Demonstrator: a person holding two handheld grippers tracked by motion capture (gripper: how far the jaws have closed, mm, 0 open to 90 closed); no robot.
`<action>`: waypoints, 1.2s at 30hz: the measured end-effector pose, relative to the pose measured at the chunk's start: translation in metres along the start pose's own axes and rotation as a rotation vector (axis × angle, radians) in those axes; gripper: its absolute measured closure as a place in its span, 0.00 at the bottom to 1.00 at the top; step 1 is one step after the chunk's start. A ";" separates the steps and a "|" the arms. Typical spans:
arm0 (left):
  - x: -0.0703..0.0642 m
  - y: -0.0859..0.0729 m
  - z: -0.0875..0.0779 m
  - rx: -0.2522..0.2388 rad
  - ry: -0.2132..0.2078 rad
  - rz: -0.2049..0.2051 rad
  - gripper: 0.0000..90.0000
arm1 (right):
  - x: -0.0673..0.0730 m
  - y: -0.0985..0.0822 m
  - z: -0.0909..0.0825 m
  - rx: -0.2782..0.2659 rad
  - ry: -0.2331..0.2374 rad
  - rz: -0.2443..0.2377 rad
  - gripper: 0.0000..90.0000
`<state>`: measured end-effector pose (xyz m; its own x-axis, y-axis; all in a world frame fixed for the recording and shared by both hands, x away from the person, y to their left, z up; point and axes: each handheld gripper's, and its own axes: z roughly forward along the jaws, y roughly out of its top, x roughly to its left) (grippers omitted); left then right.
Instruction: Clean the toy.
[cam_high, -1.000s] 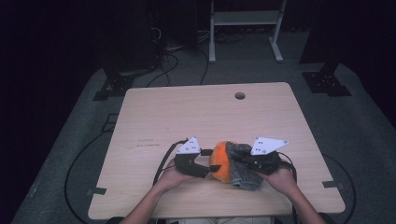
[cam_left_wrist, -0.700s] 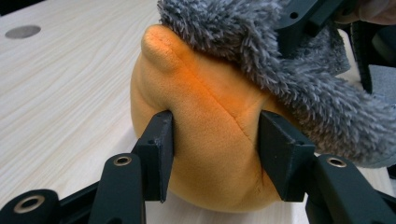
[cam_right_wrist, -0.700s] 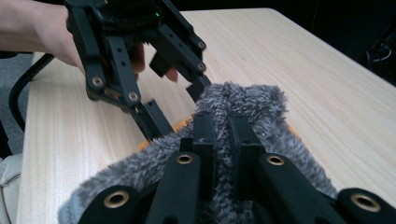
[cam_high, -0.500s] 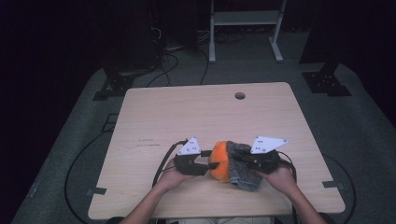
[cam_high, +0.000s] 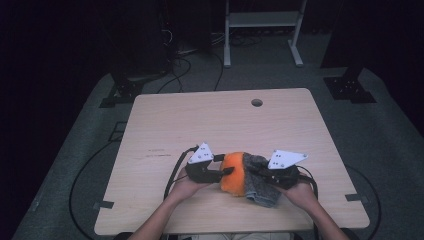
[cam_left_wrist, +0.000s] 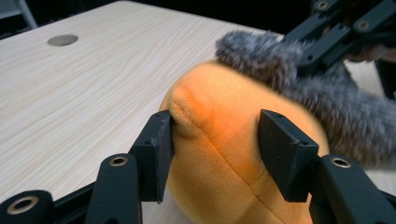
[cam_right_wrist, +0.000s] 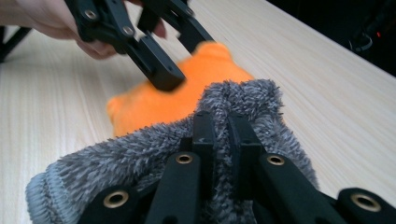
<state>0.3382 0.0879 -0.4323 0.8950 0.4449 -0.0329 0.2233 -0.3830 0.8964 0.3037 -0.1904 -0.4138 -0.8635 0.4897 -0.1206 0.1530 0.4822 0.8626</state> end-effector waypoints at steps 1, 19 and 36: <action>0.001 -0.001 0.000 0.008 0.007 -0.003 0.51 | -0.001 -0.002 -0.002 0.010 -0.012 0.006 0.92; 0.003 0.001 0.000 -0.002 0.061 -0.005 0.52 | -0.003 -0.013 -0.004 0.022 -0.023 0.036 0.92; -0.003 -0.001 0.004 -0.043 0.076 0.082 0.58 | -0.003 -0.001 0.009 -0.030 0.032 0.016 0.92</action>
<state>0.3369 0.0840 -0.4347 0.8772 0.4744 0.0736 0.1321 -0.3859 0.9130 0.3102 -0.1854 -0.4191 -0.8759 0.4737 -0.0914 0.1529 0.4521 0.8787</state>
